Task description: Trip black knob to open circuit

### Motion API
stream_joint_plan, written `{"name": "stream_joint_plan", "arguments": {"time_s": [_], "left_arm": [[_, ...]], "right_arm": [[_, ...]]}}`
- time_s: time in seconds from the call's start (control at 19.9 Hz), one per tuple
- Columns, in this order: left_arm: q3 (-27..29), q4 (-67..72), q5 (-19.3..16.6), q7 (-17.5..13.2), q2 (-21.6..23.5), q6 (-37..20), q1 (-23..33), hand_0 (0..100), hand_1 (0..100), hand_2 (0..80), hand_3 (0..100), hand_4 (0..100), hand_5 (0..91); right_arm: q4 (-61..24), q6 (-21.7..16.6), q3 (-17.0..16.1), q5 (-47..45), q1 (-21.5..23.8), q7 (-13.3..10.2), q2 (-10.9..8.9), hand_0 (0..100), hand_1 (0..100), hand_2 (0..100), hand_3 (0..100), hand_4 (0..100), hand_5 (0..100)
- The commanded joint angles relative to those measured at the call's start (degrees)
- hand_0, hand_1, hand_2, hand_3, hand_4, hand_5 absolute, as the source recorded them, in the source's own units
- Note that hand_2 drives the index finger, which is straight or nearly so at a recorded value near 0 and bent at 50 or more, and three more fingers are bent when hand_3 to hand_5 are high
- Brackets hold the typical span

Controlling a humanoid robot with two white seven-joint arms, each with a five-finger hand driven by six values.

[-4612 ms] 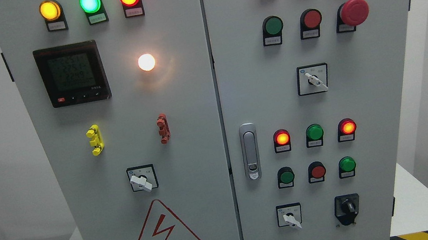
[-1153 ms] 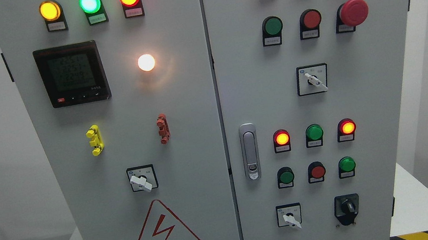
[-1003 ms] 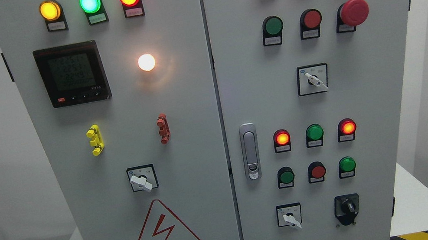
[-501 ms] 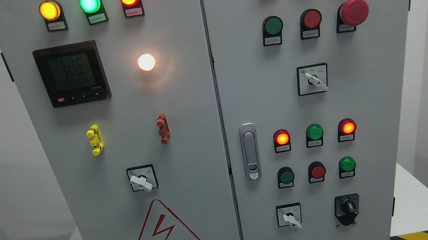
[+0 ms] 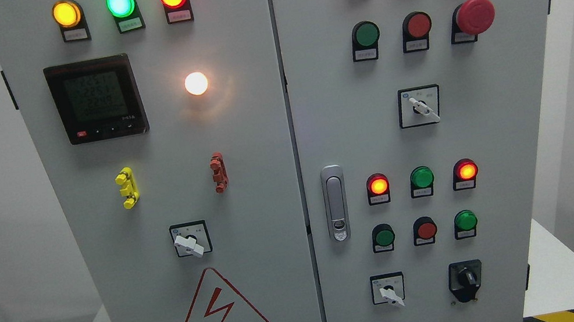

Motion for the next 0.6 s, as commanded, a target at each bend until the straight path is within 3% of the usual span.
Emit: {"name": "stream_joint_plan", "arguments": {"time_s": [0.0, 0.55], "left_arm": [[0.0, 0.0, -1.76, 0.01, 0.02, 0.02, 0.0, 12, 39, 0.0, 0, 0, 0.0], [0.0, 0.0, -1.76, 0.01, -0.07, 0.02, 0.0, 12, 39, 0.0, 0, 0, 0.0]], "right_arm": [[0.96, 1.57, 1.7, 0.0, -2.56, -0.18, -0.02, 30, 52, 35, 100, 93, 89], [3.6, 3.78, 1.88, 0.35, -6.87, -0.98, -0.02, 29, 57, 39, 100, 100, 93]]}}
